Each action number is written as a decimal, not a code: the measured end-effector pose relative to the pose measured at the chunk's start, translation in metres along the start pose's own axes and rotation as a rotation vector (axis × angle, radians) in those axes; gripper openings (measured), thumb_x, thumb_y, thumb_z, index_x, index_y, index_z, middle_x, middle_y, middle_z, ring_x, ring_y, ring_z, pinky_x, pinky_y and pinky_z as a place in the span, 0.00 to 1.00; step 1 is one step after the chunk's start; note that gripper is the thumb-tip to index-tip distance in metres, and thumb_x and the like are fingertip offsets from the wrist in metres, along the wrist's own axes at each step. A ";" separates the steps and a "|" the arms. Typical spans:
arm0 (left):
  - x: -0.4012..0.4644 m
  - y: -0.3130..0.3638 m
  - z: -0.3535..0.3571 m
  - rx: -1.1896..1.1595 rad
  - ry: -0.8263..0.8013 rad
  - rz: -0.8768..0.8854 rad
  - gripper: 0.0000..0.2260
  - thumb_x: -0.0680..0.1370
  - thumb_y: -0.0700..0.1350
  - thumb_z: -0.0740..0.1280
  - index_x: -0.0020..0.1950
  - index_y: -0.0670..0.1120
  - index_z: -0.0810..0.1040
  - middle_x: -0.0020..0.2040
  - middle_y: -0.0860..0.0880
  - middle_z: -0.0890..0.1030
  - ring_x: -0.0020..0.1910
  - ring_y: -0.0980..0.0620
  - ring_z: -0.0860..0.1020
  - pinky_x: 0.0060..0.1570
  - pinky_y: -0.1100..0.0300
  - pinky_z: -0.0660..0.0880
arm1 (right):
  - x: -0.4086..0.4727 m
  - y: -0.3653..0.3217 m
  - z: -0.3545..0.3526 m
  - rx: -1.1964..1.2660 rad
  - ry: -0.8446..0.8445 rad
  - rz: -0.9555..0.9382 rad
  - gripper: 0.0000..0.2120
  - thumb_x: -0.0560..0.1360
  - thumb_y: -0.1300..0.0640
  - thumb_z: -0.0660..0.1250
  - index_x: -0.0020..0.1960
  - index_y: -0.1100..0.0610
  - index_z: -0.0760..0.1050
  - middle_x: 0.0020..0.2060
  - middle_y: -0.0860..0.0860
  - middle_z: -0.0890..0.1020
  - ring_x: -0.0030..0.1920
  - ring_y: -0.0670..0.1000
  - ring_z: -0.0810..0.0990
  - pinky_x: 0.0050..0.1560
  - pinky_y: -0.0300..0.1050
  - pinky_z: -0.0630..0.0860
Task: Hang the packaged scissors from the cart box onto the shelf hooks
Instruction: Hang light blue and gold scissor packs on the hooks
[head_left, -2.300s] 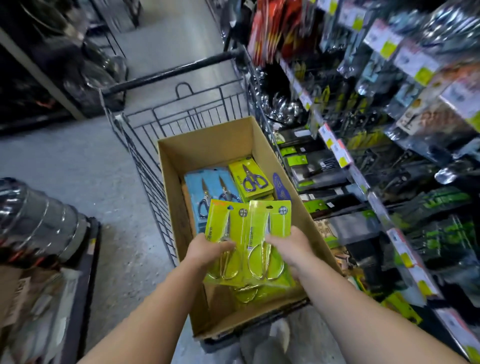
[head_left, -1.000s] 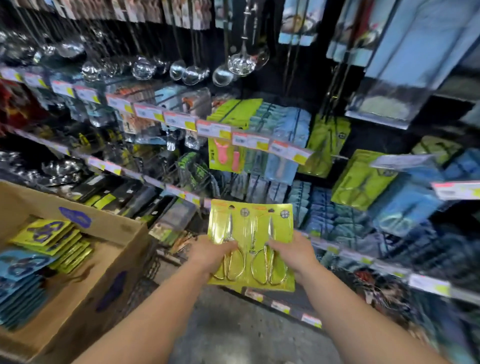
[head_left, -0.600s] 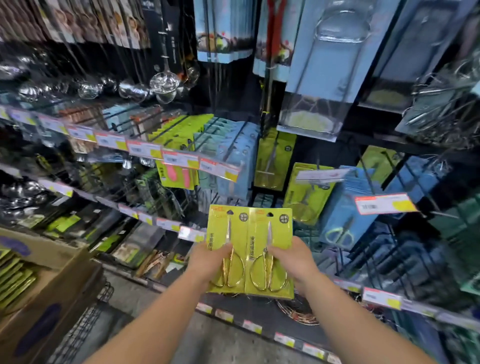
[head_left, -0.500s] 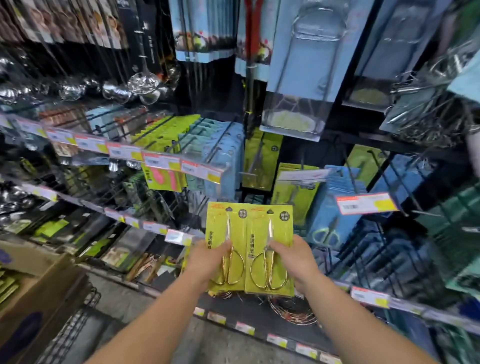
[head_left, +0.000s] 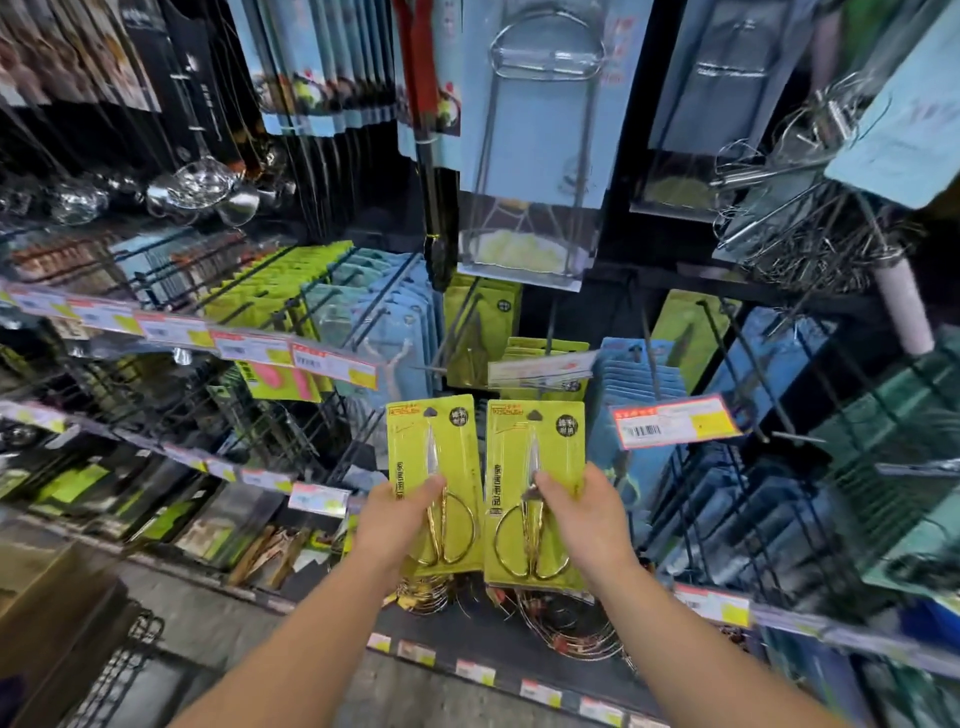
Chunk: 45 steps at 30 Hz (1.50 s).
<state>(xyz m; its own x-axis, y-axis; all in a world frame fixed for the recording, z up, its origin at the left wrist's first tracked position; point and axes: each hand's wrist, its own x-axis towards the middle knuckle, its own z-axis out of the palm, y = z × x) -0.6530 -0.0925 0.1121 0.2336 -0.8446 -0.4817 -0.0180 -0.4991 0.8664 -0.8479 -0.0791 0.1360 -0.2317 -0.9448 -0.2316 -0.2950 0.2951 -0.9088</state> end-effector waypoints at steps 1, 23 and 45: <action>0.002 0.000 -0.001 -0.010 -0.006 -0.011 0.40 0.76 0.56 0.71 0.80 0.43 0.55 0.78 0.44 0.62 0.75 0.40 0.64 0.70 0.42 0.62 | 0.000 0.002 0.001 0.015 0.006 -0.009 0.31 0.78 0.47 0.67 0.73 0.64 0.64 0.68 0.52 0.73 0.65 0.50 0.71 0.65 0.43 0.66; 0.026 -0.004 -0.013 0.049 -0.041 -0.050 0.40 0.76 0.57 0.70 0.80 0.44 0.54 0.78 0.42 0.60 0.75 0.38 0.63 0.68 0.38 0.65 | 0.030 -0.008 0.020 0.042 0.118 0.062 0.38 0.79 0.43 0.64 0.79 0.62 0.53 0.78 0.56 0.59 0.77 0.57 0.58 0.75 0.52 0.58; 0.009 -0.001 0.008 0.212 -0.274 0.173 0.13 0.77 0.50 0.71 0.58 0.47 0.74 0.53 0.51 0.82 0.51 0.55 0.81 0.46 0.61 0.77 | 0.004 0.026 0.033 0.202 -0.228 0.149 0.05 0.78 0.53 0.68 0.52 0.54 0.80 0.46 0.49 0.86 0.45 0.47 0.84 0.44 0.39 0.79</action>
<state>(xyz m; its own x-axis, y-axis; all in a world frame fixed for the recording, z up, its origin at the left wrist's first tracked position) -0.6588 -0.1014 0.1061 -0.0588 -0.9259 -0.3732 -0.2412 -0.3496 0.9053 -0.8257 -0.0800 0.1002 -0.0381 -0.9077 -0.4179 -0.0784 0.4196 -0.9043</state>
